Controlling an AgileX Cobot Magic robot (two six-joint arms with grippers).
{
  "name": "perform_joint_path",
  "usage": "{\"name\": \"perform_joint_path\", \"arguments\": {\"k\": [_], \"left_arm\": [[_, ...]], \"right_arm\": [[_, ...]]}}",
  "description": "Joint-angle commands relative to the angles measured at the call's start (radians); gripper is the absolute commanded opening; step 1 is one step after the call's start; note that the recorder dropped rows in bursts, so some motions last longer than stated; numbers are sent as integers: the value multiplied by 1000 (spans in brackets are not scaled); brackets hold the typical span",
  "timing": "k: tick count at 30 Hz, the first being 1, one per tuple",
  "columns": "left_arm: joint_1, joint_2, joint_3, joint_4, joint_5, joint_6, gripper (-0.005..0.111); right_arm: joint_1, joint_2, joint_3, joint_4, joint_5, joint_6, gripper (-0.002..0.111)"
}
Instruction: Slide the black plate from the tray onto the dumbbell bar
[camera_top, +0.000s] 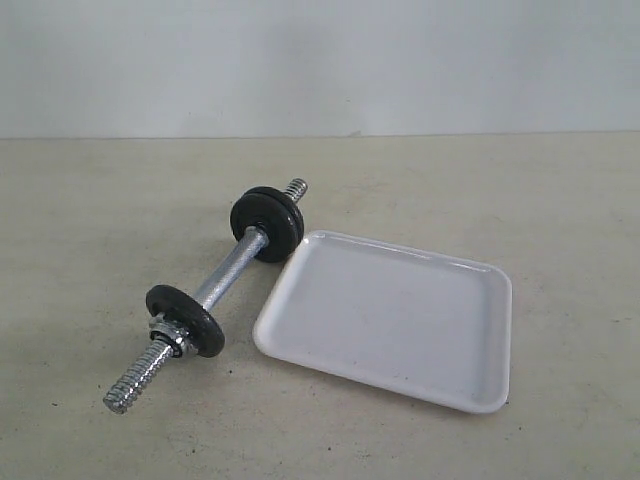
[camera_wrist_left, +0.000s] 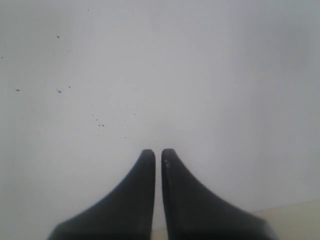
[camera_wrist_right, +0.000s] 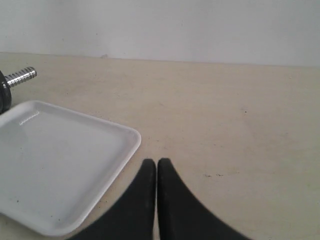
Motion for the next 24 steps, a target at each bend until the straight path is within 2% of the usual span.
{"name": "perform_joint_path", "arguments": {"k": [1,17,19,21,24], "left_arm": [[4,0,4,-5,-11,-5,4],[4,0,4,-5,-11,-5,4],[4,0,4,54,-29,55,4],[35,-35,30,57,-2,97,4],[150,-35,134,57,46,101,4]], "right_arm": [[-3,-4,0,1,40,-41,0],[-3,-4,0,1,44,-35,0],[-3,-4,0,1,44,-35,0],[-3,-4,0,1,44,-35,0],[-3,-4,0,1,43,-35,0]]}}
